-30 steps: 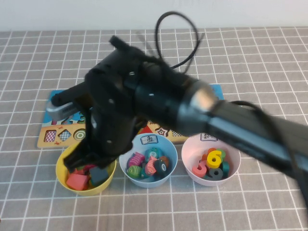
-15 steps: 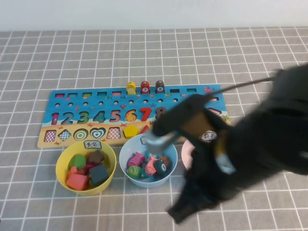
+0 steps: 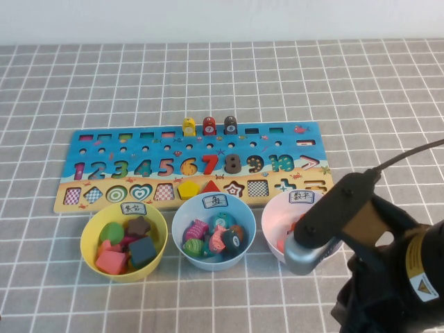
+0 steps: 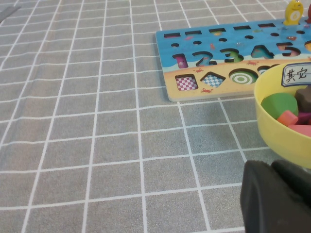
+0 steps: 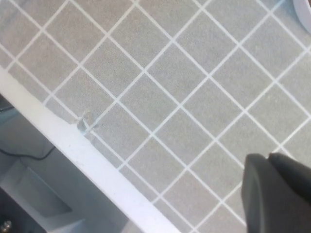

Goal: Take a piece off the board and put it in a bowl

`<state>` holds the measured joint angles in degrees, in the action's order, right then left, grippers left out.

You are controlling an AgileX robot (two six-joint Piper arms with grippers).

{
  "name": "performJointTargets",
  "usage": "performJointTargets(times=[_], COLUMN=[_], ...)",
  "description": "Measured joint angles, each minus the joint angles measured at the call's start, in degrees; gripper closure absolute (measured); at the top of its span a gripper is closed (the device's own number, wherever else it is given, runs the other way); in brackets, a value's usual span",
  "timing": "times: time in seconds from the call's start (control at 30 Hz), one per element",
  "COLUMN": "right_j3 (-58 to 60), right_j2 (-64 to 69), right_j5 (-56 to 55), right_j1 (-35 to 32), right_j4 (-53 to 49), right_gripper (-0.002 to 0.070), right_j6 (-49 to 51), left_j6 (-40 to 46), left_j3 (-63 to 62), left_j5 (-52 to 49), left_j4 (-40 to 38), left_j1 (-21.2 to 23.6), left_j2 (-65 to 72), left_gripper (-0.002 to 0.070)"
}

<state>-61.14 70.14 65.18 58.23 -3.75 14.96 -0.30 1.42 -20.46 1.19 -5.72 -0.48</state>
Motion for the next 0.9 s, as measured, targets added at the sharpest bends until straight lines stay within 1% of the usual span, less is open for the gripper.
performJointTargets(times=[0.23,0.33,0.43,0.6,0.67,0.9], right_j3=[1.8,5.6,12.4,27.8,34.7,55.9], right_j2=[-0.2,-1.7,-5.6,-13.2,-17.0,-32.3], right_j5=[-4.2,-9.9,-18.6,-40.4,-50.3,-76.5], right_j1=[0.0,-0.1,-2.7,-13.3,-18.9,-37.3], right_j4=[-0.1,-0.6,-1.5,-2.3,-2.4,-2.6], right_gripper=[0.0692,0.0692,0.0692,0.0693,0.0693,0.0693], right_j6=[-1.2,-1.5,-3.4,-4.5,-4.5,-4.5], left_j6=[0.0,0.0,0.0,0.0,0.0,0.0], left_j3=[0.0,0.0,0.0,0.0,0.0,0.0], left_j5=[0.0,0.0,0.0,0.0,0.0,0.0], left_j4=[0.0,0.0,0.0,0.0,0.0,0.0], left_j1=[0.0,0.0,0.0,0.0,0.0,0.0], left_j2=[0.0,0.0,0.0,0.0,0.0,0.0], left_gripper=[0.068,0.068,0.068,0.068,0.068,0.068])
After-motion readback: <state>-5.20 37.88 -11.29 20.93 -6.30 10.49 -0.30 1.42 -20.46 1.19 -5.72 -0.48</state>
